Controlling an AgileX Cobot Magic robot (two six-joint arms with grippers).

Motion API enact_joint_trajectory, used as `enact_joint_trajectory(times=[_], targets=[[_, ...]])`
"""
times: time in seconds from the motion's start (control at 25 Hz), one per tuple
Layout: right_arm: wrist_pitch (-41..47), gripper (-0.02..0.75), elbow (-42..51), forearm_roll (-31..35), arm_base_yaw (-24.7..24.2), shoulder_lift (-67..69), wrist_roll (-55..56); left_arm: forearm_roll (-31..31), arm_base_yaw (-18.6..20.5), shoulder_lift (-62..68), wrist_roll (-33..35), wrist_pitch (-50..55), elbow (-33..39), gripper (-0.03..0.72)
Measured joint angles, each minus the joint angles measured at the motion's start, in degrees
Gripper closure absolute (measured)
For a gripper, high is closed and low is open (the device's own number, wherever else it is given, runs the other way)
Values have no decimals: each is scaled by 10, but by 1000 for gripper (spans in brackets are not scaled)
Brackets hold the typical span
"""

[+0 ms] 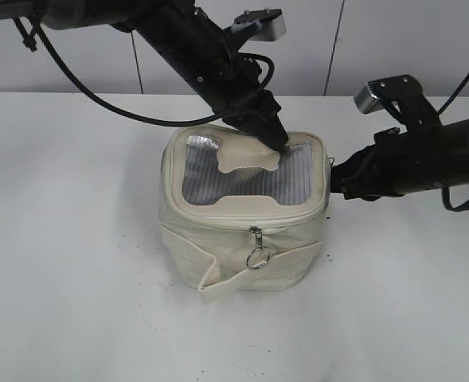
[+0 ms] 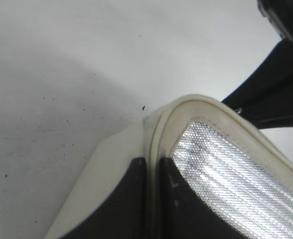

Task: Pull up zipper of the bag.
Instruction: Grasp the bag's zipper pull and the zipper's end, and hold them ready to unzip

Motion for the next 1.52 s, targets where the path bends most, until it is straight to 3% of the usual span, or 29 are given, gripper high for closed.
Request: enact_joint_trajectory(times=[0.28,0.4,0.8,1.08,1.24,1.52], targets=[[16,732,-2,-223,0,-59,238,-1,0,0,0,2,0,643],[41,732,-2,-277,0,-72,293,-1,0,0,0,3,0,643],[123,732,4,-363,0,-114,384,-2,0,0,0,4,0,643],[154,732,39,-384,9,-177,436,-4,0,0,0,6,0,643],[147,732,61,-394,49,-196,460,-6,0,0,0,9,0,643],[69,732,67,-389,191,-197,497,-7,0,0,0,10,0,643]])
